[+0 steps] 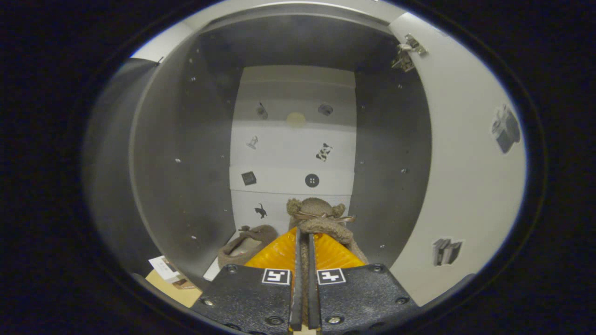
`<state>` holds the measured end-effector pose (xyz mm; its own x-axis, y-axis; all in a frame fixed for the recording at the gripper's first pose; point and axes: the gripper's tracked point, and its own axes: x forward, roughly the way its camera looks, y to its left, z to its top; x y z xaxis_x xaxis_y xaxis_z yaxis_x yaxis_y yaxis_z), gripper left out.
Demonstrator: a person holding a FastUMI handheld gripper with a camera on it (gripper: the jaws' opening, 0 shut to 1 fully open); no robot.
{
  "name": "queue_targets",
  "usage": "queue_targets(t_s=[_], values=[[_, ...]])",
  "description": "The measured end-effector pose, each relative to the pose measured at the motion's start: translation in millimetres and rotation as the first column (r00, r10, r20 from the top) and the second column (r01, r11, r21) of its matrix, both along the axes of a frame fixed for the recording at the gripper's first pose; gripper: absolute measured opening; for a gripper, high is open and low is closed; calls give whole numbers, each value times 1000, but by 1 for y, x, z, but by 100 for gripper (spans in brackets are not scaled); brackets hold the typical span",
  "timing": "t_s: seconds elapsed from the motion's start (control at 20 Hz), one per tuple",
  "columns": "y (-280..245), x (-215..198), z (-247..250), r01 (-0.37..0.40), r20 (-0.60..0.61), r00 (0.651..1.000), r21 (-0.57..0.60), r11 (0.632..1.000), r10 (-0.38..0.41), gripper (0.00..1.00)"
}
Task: Open the shoe cabinet door, grab the shoes and put them into the shoe cabinet, then close the shoe cabinet door.
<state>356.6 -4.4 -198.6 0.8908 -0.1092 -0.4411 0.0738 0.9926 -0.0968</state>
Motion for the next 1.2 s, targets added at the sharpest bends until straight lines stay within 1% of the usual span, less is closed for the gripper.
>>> queue_targets(t_s=[0.1, 0.25, 0.4, 0.55, 0.6, 0.7, 0.75, 0.8, 0.9, 1.0, 1.05, 1.2], values=[[-3, 14, -27, -5, -38, 999, -22, 1000, 5, 8], [-5, 39, -53, -4, -48, 999, -28, 1000, 2, 8], [-4, 65, -74, -33, -56, 998, -82, 996, 28, 8], [-5, 82, -98, -31, -86, 996, -120, 992, 21, 8], [-9, 87, -107, -19, -95, 995, -131, 991, 6, 8], [-8, 92, -135, -10, -152, 988, -103, 995, -6, 8], [-9, 91, -142, 1, -176, 984, -118, 993, -22, 8], [-12, 97, -139, 3, -162, 986, -142, 990, -26, 8], [-13, 97, -143, 12, -177, 983, -177, 984, -44, 8], [-13, 97, -144, 5, -190, 981, -191, 982, -41, 10], [-13, 96, -142, 6, -189, 981, -188, 982, -43, 17], [-8, 84, -129, 14, -182, 983, -122, 992, -36, 22]])
